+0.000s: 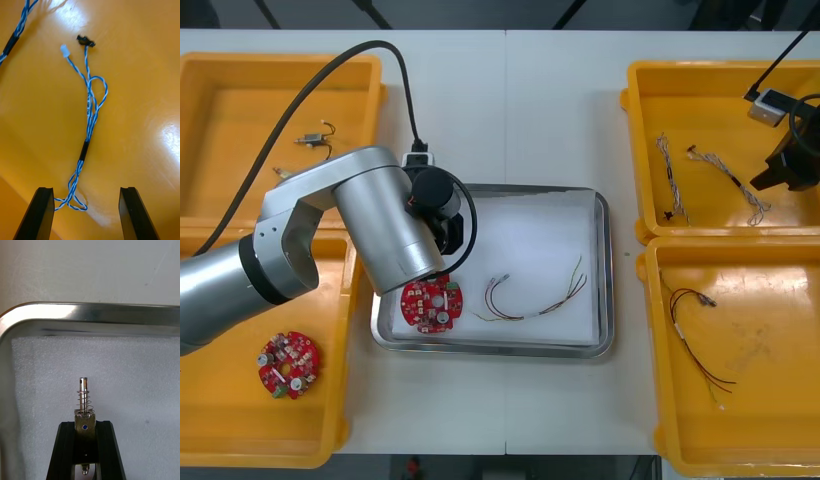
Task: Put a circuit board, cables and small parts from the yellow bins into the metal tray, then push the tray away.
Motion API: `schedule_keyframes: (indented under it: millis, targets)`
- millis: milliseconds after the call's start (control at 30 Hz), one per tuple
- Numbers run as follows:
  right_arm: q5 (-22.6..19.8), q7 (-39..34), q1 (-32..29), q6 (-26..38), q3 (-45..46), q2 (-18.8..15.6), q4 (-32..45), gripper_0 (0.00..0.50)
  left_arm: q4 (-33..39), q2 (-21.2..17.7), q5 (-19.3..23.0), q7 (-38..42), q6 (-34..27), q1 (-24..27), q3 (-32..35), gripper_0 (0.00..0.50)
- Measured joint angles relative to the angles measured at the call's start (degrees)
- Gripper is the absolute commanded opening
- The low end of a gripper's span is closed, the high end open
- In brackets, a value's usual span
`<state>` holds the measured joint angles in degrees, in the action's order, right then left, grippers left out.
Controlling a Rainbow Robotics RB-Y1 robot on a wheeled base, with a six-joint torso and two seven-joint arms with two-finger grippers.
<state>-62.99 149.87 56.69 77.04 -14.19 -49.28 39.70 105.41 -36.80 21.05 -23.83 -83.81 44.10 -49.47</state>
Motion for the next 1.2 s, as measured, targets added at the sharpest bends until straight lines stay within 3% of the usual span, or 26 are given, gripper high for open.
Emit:
schedule_keyframes:
  millis: [100,300,367,433,500,600,767,933,1200]
  targets:
    - [0.56,-7.24,-0.01,0.14,0.00,0.04,1.49,0.500,-0.49,0.18,-1.37,0.28,0.70,0.00,-0.53,0.003]
    - [2.25,-8.09,-0.02,-1.36,0.03,0.56,1.54,0.500,-0.64,0.19,-1.56,0.28,0.72,-0.01,-1.25,0.008]
    - [3.71,-9.62,-0.02,-1.95,0.09,1.14,1.54,0.500,-0.71,0.20,-1.56,0.28,0.73,-0.01,-1.39,0.043]
    - [5.34,-12.31,-0.02,-2.37,0.16,1.82,1.54,0.500,-0.82,0.20,-1.62,0.28,0.73,-0.01,-1.65,0.201]
    - [6.81,-14.73,-0.02,-2.71,0.26,2.53,1.54,0.500,-0.92,0.20,-1.96,0.28,0.73,-0.01,-2.11,0.299]
    - [7.95,-15.79,-0.03,-2.92,0.28,3.54,1.54,0.500,-0.96,0.20,-2.47,0.28,0.74,-0.01,-2.63,0.317]
    - [8.98,-16.28,-0.06,-2.94,0.28,4.80,1.53,0.500,-0.96,0.20,-2.55,0.29,0.74,-0.01,-2.65,0.391]
    - [9.67,-16.47,-0.52,-2.95,0.28,5.41,1.53,0.500,-0.28,0.04,-1.67,0.29,0.51,0.11,-2.63,0.421]
    - [10.51,-16.47,-2.01,-2.96,0.28,5.80,1.53,0.500,6.60,-2.61,9.25,0.29,-4.95,0.64,2.90,0.500]
